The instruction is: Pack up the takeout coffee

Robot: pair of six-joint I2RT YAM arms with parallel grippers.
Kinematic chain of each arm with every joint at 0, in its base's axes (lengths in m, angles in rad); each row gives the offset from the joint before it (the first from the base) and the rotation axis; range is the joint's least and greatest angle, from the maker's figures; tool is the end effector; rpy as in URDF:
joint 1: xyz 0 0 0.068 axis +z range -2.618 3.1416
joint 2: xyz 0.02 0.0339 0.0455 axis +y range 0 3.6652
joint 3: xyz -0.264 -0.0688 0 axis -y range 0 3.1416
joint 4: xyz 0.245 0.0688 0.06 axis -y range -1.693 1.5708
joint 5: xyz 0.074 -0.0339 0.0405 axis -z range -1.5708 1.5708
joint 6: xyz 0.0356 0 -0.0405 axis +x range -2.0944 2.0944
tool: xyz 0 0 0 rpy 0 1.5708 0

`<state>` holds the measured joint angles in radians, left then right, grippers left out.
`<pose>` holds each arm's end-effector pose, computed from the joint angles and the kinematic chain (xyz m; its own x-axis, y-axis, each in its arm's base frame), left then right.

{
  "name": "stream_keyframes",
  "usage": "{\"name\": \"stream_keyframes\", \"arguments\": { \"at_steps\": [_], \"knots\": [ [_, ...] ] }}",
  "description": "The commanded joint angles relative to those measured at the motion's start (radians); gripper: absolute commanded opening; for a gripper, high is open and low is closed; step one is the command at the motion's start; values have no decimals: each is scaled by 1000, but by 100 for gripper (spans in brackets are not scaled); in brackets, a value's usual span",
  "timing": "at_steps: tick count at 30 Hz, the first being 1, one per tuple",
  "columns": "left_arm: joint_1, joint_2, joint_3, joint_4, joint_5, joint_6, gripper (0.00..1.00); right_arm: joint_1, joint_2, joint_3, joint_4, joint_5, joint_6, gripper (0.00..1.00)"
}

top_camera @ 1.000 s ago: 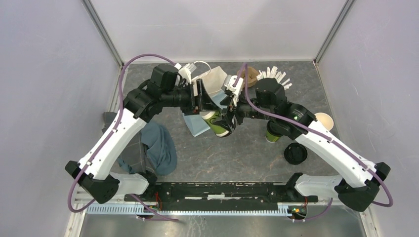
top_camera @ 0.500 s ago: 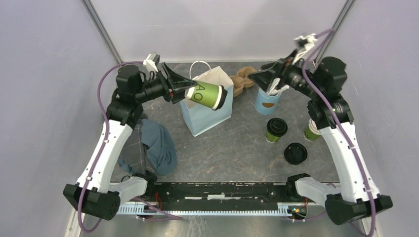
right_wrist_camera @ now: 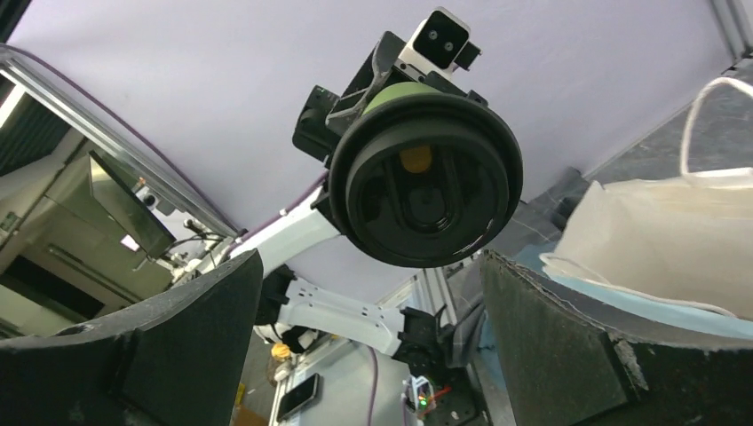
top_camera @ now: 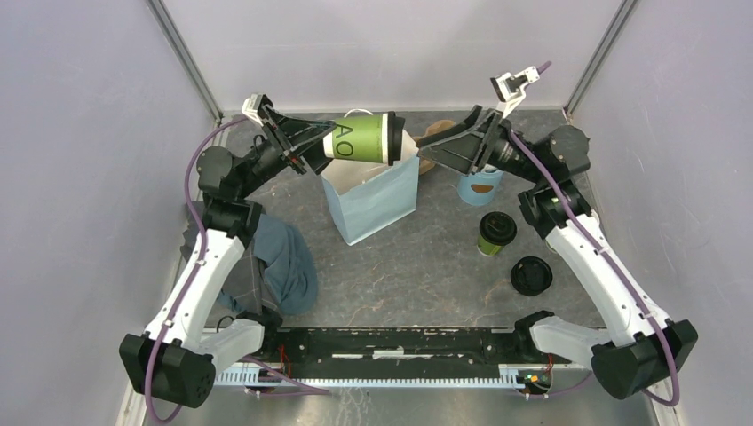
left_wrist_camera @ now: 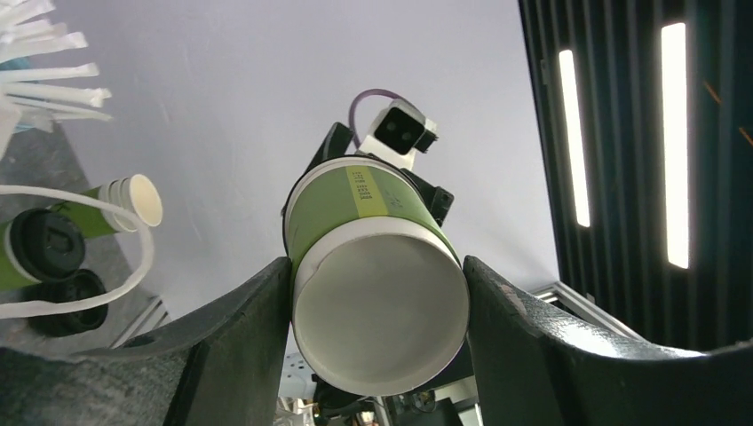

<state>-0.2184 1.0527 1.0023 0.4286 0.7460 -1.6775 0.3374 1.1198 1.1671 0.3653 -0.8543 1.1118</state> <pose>0.2193 -0.0734 0.4274 -0.8089 -0.5685 -0.1502 0.2759 -0.1414 -0.9507 0.2138 0.1035 0.4617 -0.6117 0.4094 -0.6770 -0.7244 0.0542 0.6873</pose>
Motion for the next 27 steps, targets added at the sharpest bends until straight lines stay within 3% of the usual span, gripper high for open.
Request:
{"name": "stream_keyframes", "arguments": {
  "at_steps": [1,6,16,27],
  "knots": [
    [5,-22,-2,159,-31,-98,40,73,22,54,29,120,46,98],
    [4,-31,-18,169,-41,-100,40,105,45,91,-59,155,-23,98],
    [4,-43,-36,156,-37,-85,39,142,107,159,-49,180,-48,98],
    [4,-41,-34,154,-30,-81,38,177,118,148,-60,208,-48,87]
  ]
}}
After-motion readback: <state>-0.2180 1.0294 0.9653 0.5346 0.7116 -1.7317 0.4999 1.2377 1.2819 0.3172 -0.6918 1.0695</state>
